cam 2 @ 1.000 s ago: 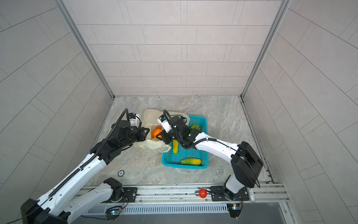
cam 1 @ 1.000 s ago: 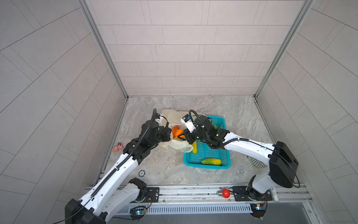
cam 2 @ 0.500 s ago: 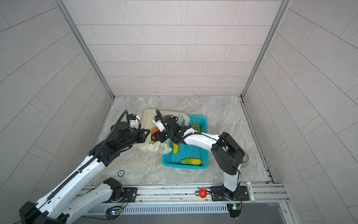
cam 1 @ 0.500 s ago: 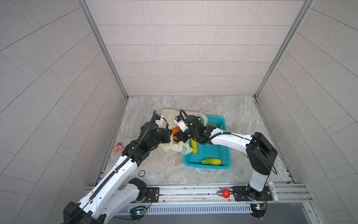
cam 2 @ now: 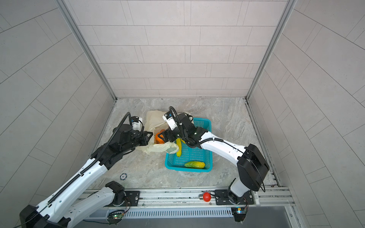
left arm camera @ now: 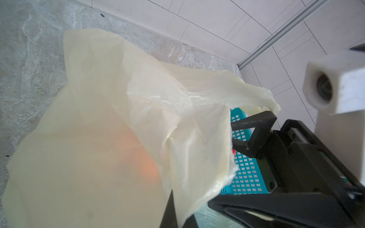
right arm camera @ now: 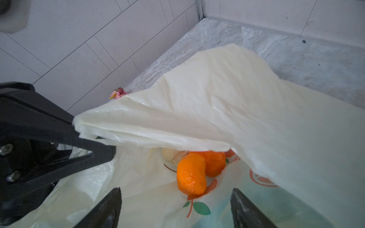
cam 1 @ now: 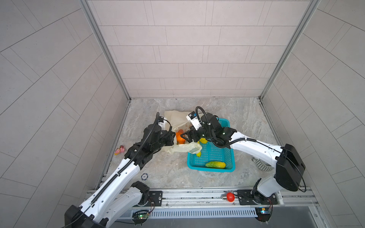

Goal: Place the fruits into the plastic bag
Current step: 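Move the right gripper back over the basket above the red apple, then lower the right gripper and grasp the red apple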

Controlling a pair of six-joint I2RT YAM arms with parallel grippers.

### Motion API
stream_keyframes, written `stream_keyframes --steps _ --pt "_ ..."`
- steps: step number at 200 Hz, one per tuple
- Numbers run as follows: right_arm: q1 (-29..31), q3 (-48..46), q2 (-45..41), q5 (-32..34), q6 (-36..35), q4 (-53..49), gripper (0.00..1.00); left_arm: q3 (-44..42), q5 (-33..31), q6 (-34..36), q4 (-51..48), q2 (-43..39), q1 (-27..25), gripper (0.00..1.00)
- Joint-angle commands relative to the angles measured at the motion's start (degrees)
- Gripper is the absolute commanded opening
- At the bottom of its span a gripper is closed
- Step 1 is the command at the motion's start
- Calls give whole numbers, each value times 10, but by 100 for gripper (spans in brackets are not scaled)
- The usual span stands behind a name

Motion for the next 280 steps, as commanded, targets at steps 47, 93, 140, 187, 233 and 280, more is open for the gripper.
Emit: stream_keyframes --steps 47,93,140,187,233,280 --pt "-69 -47 -130 93 -12 -39 82 -12 -36 3 -5 -12 -2 0" --pt "-136 -158 -257 207 16 -47 83 -14 -38 -4 9 6 -2 0" --pt "-169 -162 -228 236 20 -159 81 -8 -41 -1 12 13 -2 0" --pt "-161 -122 -122 240 10 -235 79 1 -39 0 12 19 -2 0" --pt "-148 -94 -54 251 4 -252 78 9 -40 6 6 21 -2 0" --pt "-131 -54 22 283 3 -293 77 7 -42 6 6 21 -2 0"
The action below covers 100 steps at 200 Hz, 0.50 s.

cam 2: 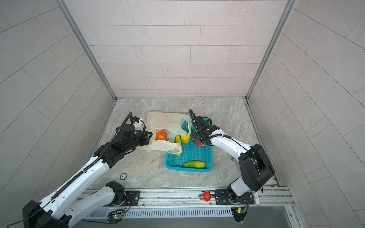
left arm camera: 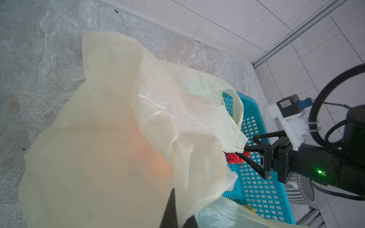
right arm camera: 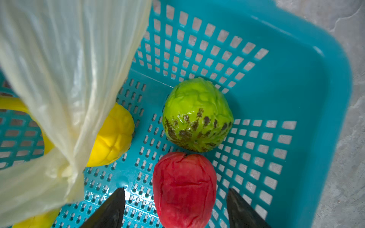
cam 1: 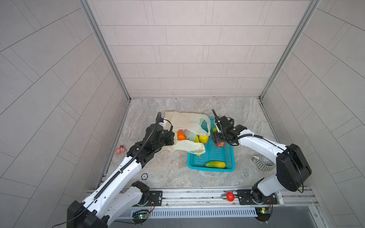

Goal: Place the fruits into the plastic bag
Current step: 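Lower the right gripper and grasp the red apple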

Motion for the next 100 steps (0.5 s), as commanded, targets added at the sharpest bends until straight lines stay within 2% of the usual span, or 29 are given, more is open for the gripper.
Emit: stream_keyframes --steps 1,37,100 --pt "8 12 23 34 -3 -38 77 14 -8 6 6 0 -2 0" --pt "9 4 43 49 -2 -30 76 11 -10 8 5 -5 -2 0" --pt "13 -21 70 9 8 6 66 14 -9 8 5 0 -2 0"
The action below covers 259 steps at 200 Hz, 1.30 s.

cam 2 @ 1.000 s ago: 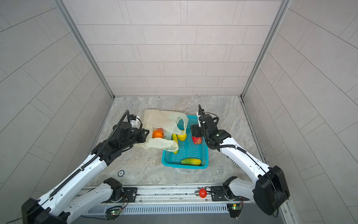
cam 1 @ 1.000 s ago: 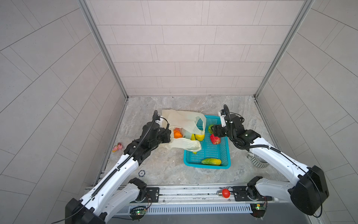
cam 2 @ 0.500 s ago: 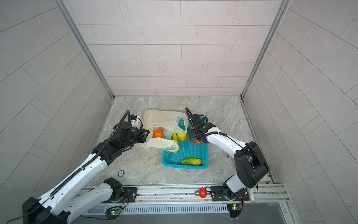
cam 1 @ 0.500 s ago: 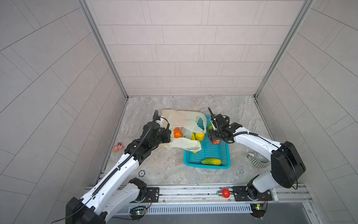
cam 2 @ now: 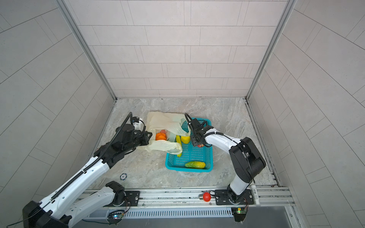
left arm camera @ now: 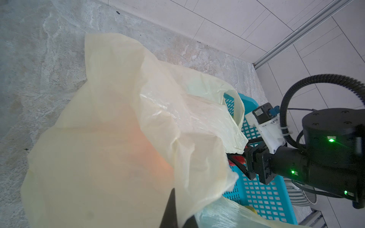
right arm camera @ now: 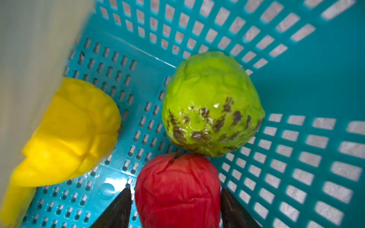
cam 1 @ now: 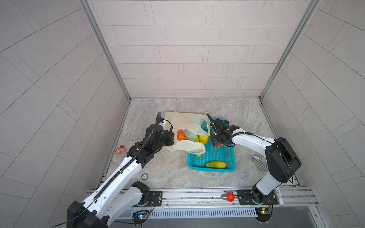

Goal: Place the fruits into the plastic bag
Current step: 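Lower the right gripper and grasp the red apple, then carry the red apple into the open bag and release it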

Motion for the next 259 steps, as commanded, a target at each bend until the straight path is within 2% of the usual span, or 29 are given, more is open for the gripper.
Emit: stream_keyframes --steps 1,34,90,128,146,159,185,216,236,259 --pt "3 -15 15 -9 9 2 65 14 -3 8 5 0 -2 0" --pt "2 -23 6 -17 11 15 60 13 -5 9 4 -3 -2 0" --pt "2 -34 -74 -2 8 20 35 13 -4 7 4 -3 -2 0" --pt "2 -28 -168 9 5 29 34 12 2 8 4 -7 -2 0" --pt "3 -38 -214 -43 -23 85 34 10 6 8 5 -7 -2 0" --pt "3 -47 -242 -100 -16 135 34 9 9 8 6 -8 -2 0" --pt "25 -22 -248 -208 -9 178 34 7 12 7 6 -12 -2 0" --pt "82 10 -196 -291 -4 206 35 6 16 9 6 -16 -2 0" --pt "124 22 -151 -311 -2 235 35 8 23 8 6 -13 -2 0" --pt "139 36 -84 -325 42 295 36 10 35 8 8 -10 -3 0"
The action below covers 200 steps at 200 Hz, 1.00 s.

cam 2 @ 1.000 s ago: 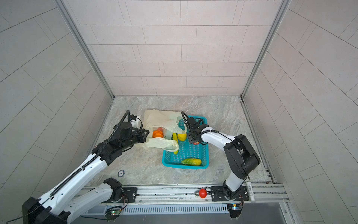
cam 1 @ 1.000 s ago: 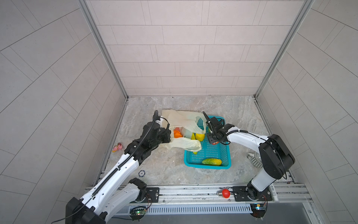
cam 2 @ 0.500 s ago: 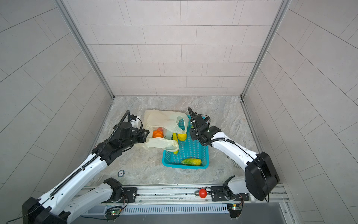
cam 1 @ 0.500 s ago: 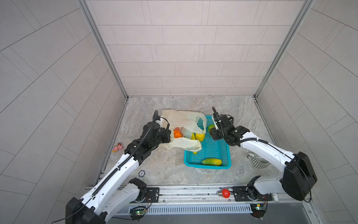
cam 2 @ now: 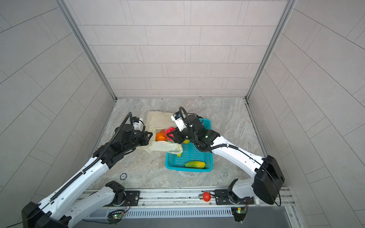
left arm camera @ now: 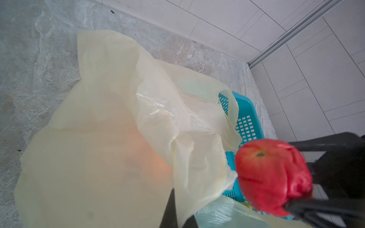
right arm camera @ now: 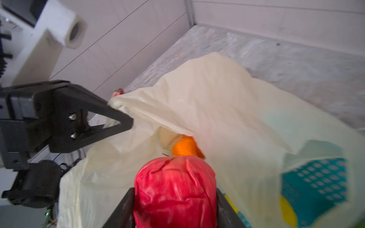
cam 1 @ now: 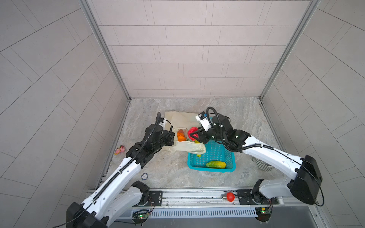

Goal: Place the fruits into the plastic bag
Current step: 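Carry the red apple into the open bag and release it, then return the right gripper over the basket toward the yellow mango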

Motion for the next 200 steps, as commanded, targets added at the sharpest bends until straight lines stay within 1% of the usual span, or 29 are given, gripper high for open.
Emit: stream_keyframes --steps 1,9,27,53,76,88,102,118,137,161,200 --pt "13 17 58 -44 40 68 36 11 15 8 8 -3 -3 0" --pt "13 27 83 -38 56 81 37 11 18 9 9 -2 -3 0" --pt "12 55 130 11 71 94 37 14 23 9 9 -1 -3 0" --pt "5 110 186 88 67 76 39 16 35 11 11 -3 -3 0" --pt "-9 147 220 124 68 72 43 14 45 14 15 0 -3 0" --pt "-16 160 234 132 68 70 48 15 50 16 17 0 -3 0" --pt "-20 172 241 155 68 60 61 15 52 20 17 1 -4 0" --pt "-22 172 233 171 59 53 73 16 52 23 17 1 -3 0" --pt "-23 165 214 179 42 43 78 17 53 25 17 1 -4 0" --pt "-28 153 180 177 24 24 78 15 51 25 17 2 -4 0" --pt "-30 103 90 123 -6 7 76 9 38 23 19 2 -4 0"
